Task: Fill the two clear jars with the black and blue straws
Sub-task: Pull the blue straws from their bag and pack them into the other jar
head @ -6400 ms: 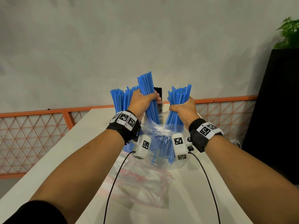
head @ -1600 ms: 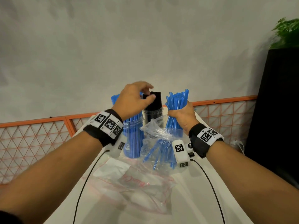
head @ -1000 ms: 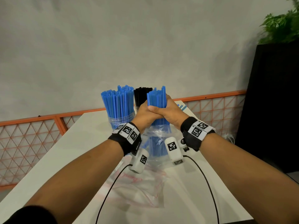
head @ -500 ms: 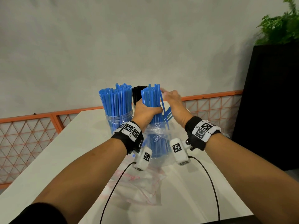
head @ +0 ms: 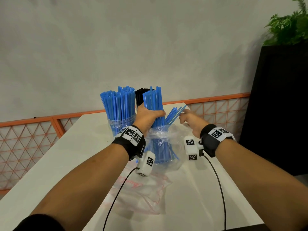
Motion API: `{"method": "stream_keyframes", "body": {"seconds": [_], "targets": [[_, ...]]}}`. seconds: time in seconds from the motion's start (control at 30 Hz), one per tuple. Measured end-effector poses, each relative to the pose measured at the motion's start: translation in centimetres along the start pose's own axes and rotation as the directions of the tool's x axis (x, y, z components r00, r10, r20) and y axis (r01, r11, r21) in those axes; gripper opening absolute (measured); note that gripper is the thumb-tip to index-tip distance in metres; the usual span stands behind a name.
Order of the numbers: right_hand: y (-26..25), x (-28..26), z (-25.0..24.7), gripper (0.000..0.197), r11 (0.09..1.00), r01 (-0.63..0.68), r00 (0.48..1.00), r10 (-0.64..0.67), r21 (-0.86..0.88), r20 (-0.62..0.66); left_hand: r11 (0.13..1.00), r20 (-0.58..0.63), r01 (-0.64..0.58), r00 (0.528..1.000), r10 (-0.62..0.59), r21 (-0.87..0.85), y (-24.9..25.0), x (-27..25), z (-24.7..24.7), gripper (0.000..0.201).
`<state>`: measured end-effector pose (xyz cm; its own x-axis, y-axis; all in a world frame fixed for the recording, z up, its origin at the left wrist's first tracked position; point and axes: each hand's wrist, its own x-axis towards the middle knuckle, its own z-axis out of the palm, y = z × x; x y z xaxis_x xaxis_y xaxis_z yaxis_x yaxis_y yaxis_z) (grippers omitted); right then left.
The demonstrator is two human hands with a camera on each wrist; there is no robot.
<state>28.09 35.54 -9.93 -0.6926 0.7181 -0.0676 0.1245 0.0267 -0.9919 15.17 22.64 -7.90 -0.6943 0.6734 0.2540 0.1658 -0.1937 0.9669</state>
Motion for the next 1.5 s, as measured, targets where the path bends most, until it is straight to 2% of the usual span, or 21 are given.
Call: {"method": "stream_keyframes", "body": {"seconds": [0.1, 0.27, 0.33, 0.43, 0.6, 0.67, 0.93, 1.13, 1.23, 1.3, 1.43, 1.5], "targets": [[-0.3, 0.1, 0.5, 0.051, 0.998, 0.009, 0.996, -0.014, 0.059, 0.089, 0.999, 0.001, 0.028, 1.0, -0.028, -0.04, -0.2, 0.2, -0.2, 0.048], [-0.3, 0.6, 1.4, 0.048, 0.971, -0.028, 0.959, -0.041, 0.239, 0.281, 0.996, 0.017, 0.047, 0.999, -0.046, -0.082, -0.6, 0.4, -0.4, 0.05], [-0.2, 0.7, 1.6, 0.054, 0.949, -0.047, 0.945, -0.059, 0.312, 0.323, 0.995, 0.01, 0.044, 0.999, -0.044, -0.09, -0.7, 0.5, -0.4, 0.049], [-0.2, 0.6, 1.9, 0.069, 0.959, -0.001, 0.916, -0.113, 0.285, 0.384, 0.995, -0.008, 0.034, 0.999, -0.035, -0.093, -0.8, 0.5, -0.5, 0.046], [-0.7, 0.4, 2.0, 0.073, 0.959, -0.041, 0.863, -0.107, 0.279, 0.493, 0.994, 0.011, 0.03, 1.0, -0.029, -0.103, -0.8, 0.4, -0.8, 0.048], [-0.9, 0.2, 2.3, 0.076, 0.971, -0.002, 0.859, -0.121, 0.241, 0.498, 0.995, 0.027, 0.021, 0.999, -0.018, -0.094, -0.9, 0.4, -0.8, 0.049], [-1.3, 0.1, 3.5, 0.066, 0.969, 0.084, 0.892, -0.178, 0.234, 0.415, 0.996, 0.045, -0.018, 0.999, 0.022, -0.084, -1.2, 0.6, -0.5, 0.047], [-1.9, 0.2, 3.8, 0.062, 0.96, 0.182, 0.895, -0.251, 0.211, 0.369, 0.996, 0.054, -0.048, 0.997, 0.052, -0.071, -1.3, 0.5, -0.2, 0.047], [-2.4, 0.1, 3.7, 0.061, 0.954, 0.245, 0.9, -0.29, 0.174, 0.325, 0.996, 0.055, -0.05, 0.997, 0.054, -0.071, -1.3, 0.4, 0.0, 0.053], [-2.7, -0.1, 3.6, 0.061, 0.949, 0.273, 0.885, -0.313, 0.16, 0.344, 0.996, 0.057, -0.072, 0.996, 0.076, -0.061, -1.2, 0.3, 0.2, 0.055], [-3.2, -0.9, 3.7, 0.06, 0.934, 0.288, 0.81, -0.356, 0.212, 0.466, 0.983, 0.089, -0.18, 0.98, 0.177, 0.029, -0.8, 0.1, 0.6, 0.062], [-3.6, -1.2, 3.9, 0.061, 0.929, 0.325, 0.792, -0.369, 0.175, 0.487, 0.98, 0.103, -0.198, 0.976, 0.194, 0.034, -0.4, -0.1, 0.7, 0.06]]}}
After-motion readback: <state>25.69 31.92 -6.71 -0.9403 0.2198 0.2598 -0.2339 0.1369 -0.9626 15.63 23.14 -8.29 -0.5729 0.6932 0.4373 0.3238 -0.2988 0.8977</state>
